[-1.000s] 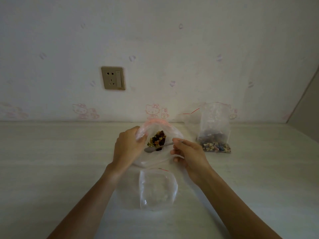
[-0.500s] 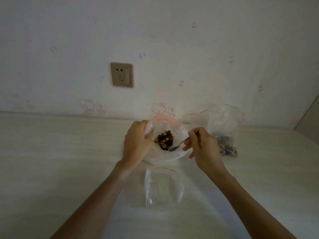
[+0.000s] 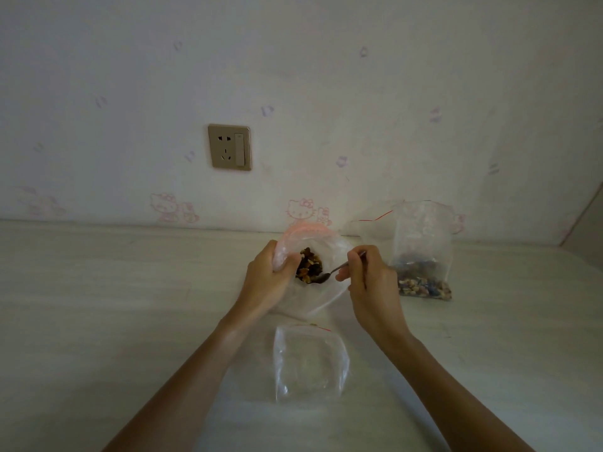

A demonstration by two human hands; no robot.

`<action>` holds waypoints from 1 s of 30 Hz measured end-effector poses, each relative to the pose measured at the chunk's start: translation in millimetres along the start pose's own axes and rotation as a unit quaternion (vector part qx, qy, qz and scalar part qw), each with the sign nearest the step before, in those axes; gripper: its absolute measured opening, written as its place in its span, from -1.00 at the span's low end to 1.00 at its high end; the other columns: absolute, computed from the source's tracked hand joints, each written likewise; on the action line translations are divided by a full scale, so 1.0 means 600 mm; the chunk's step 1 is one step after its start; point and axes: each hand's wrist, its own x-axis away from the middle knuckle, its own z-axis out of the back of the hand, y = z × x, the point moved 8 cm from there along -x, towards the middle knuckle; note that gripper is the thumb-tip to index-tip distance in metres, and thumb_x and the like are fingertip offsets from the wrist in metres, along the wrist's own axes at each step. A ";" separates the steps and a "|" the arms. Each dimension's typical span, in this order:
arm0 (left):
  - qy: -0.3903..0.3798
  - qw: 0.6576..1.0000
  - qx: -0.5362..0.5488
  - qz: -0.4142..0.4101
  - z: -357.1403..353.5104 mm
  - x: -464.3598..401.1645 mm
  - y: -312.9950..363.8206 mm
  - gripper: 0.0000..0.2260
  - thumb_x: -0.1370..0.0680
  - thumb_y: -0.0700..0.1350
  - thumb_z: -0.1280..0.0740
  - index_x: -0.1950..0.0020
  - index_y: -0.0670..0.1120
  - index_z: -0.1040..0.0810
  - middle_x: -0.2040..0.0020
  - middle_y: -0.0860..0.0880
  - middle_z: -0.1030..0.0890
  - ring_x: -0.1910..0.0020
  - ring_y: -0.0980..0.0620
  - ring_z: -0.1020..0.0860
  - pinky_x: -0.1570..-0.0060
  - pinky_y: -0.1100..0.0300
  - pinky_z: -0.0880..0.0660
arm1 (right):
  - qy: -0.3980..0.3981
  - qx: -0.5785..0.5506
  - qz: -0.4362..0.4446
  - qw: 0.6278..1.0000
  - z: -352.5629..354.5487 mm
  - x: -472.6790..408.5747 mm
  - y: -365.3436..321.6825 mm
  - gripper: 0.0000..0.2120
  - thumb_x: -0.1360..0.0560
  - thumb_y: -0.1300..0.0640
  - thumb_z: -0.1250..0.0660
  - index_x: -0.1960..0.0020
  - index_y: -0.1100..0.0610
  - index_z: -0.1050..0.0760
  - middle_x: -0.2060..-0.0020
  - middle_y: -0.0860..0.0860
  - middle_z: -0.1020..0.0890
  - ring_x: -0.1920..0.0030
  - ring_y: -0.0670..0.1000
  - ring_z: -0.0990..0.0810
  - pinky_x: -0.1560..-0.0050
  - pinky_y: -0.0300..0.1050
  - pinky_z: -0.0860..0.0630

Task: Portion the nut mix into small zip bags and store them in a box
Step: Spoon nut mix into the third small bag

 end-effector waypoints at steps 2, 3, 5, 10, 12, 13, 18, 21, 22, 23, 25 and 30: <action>-0.008 1.000 0.023 0.004 -0.004 0.000 0.000 -0.84 -0.65 0.07 -0.35 -0.16 0.05 -0.60 -0.01 0.06 -0.70 -0.01 0.09 -0.66 -0.02 0.09 -0.61 | 0.004 -0.026 -0.020 0.999 -0.008 -0.003 0.006 -0.81 -0.73 0.06 -0.10 -0.04 0.06 -0.45 0.19 -0.04 -0.70 0.19 -0.16 -0.65 0.20 -0.25 -0.55; -0.011 0.999 0.040 0.005 -0.005 0.001 0.000 -0.85 -0.65 0.05 -0.35 -0.17 0.06 -0.61 -0.02 0.07 -0.70 -0.01 0.10 -0.67 -0.03 0.08 -0.62 | 0.006 -0.040 -0.031 0.999 -0.013 -0.003 0.009 -0.80 -0.74 0.07 -0.09 -0.04 0.07 -0.45 0.18 -0.03 -0.70 0.16 -0.13 -0.67 0.15 -0.14 -0.60; -0.016 0.998 0.066 0.007 -0.006 0.003 0.000 -0.86 -0.65 0.02 -0.36 -0.19 0.08 -0.61 -0.02 0.08 -0.71 -0.01 0.14 -0.67 -0.02 0.11 -0.63 | 0.009 -0.068 -0.063 0.996 -0.023 -0.002 0.018 -0.81 -0.74 0.08 -0.10 -0.03 0.04 -0.45 0.16 -0.01 -0.71 0.12 -0.06 -0.69 0.11 -0.04 -0.65; -0.025 0.993 0.118 0.016 -0.005 0.004 0.004 -0.80 -0.64 0.07 -0.38 -0.23 0.05 -0.62 -0.10 0.06 -0.72 -0.09 0.14 -0.67 -0.12 0.11 -0.61 | 0.021 -0.168 -0.189 0.967 -0.034 0.004 0.066 -0.80 -0.73 0.14 -0.15 -0.07 0.17 -0.51 0.16 0.08 -0.74 0.12 0.03 -0.74 0.13 0.01 -0.70; -0.032 0.991 0.127 0.008 -0.007 0.006 0.009 -0.79 -0.65 0.09 -0.36 -0.25 0.07 -0.61 -0.12 0.10 -0.71 -0.09 0.20 -0.66 -0.10 0.21 -0.57 | 0.028 -0.194 -0.222 0.955 -0.033 0.007 0.081 -0.80 -0.73 0.16 -0.15 -0.09 0.22 -0.52 0.19 0.11 -0.74 0.15 0.07 -0.75 0.17 0.02 -0.70; -0.033 0.991 0.127 0.002 -0.007 0.007 0.012 -0.79 -0.66 0.08 -0.34 -0.25 0.07 -0.61 -0.12 0.10 -0.70 -0.09 0.22 -0.65 -0.08 0.26 -0.55 | 0.029 -0.202 -0.234 0.951 -0.033 0.008 0.086 -0.80 -0.73 0.16 -0.15 -0.09 0.22 -0.53 0.21 0.12 -0.74 0.17 0.09 -0.75 0.19 0.04 -0.70; -0.020 0.993 0.107 -0.043 0.001 0.007 0.020 -0.78 -0.67 0.04 -0.34 -0.23 -0.05 -0.59 -0.12 -0.05 -0.69 -0.12 0.02 -0.64 -0.13 0.11 -0.57 | 0.047 -0.228 -0.267 0.935 -0.035 0.018 0.096 -0.83 -0.73 0.13 -0.16 -0.10 0.13 -0.51 0.22 0.08 -0.74 0.23 0.07 -0.76 0.36 -0.04 -0.65; -0.006 0.994 0.082 -0.066 0.008 0.003 0.023 -0.82 -0.67 0.04 -0.35 -0.17 -0.04 -0.58 -0.05 -0.05 -0.68 -0.05 -0.01 -0.65 -0.06 0.08 -0.59 | 0.060 -0.245 -0.278 0.927 -0.033 0.025 0.097 -0.84 -0.73 0.09 -0.15 -0.10 0.07 -0.50 0.21 0.03 -0.75 0.23 0.06 -0.76 0.41 -0.02 -0.58; -0.007 0.995 0.073 -0.070 0.007 0.003 0.023 -0.83 -0.67 0.04 -0.35 -0.15 -0.03 -0.58 -0.03 -0.03 -0.68 -0.03 0.01 -0.65 -0.04 0.09 -0.58 | 0.055 -0.248 -0.280 0.926 -0.034 0.026 0.096 -0.84 -0.72 0.09 -0.16 -0.10 0.07 -0.51 0.20 0.01 -0.75 0.22 0.07 -0.76 0.41 -0.02 -0.56; -0.009 0.995 0.063 -0.072 0.005 0.004 0.022 -0.84 -0.67 0.04 -0.35 -0.13 -0.03 -0.58 -0.01 -0.03 -0.68 -0.01 0.01 -0.65 -0.02 0.09 -0.58 | 0.047 -0.245 -0.279 0.927 -0.036 0.026 0.093 -0.83 -0.72 0.09 -0.16 -0.10 0.07 -0.52 0.20 -0.02 -0.75 0.22 0.06 -0.76 0.43 -0.03 -0.55; -0.009 0.997 0.042 -0.071 0.002 0.004 0.018 -0.83 -0.67 0.04 -0.35 -0.09 -0.05 -0.56 0.03 -0.06 -0.67 0.03 -0.03 -0.64 0.03 0.06 -0.58 | 0.038 -0.242 -0.277 0.929 -0.035 0.027 0.088 -0.82 -0.72 0.09 -0.16 -0.10 0.09 -0.53 0.20 -0.03 -0.75 0.22 0.06 -0.76 0.46 -0.06 -0.51; 0.050 0.996 -0.006 -0.068 0.023 -0.004 0.013 -0.88 -0.66 -0.01 -0.37 0.01 -0.02 -0.53 0.15 0.01 -0.63 0.20 0.12 -0.60 0.21 0.25 -0.49 | 0.030 -0.240 -0.270 0.932 -0.020 0.028 0.080 -0.79 -0.73 0.10 -0.16 -0.12 0.15 -0.54 0.20 0.03 -0.75 0.21 0.06 -0.76 0.32 0.07 -0.64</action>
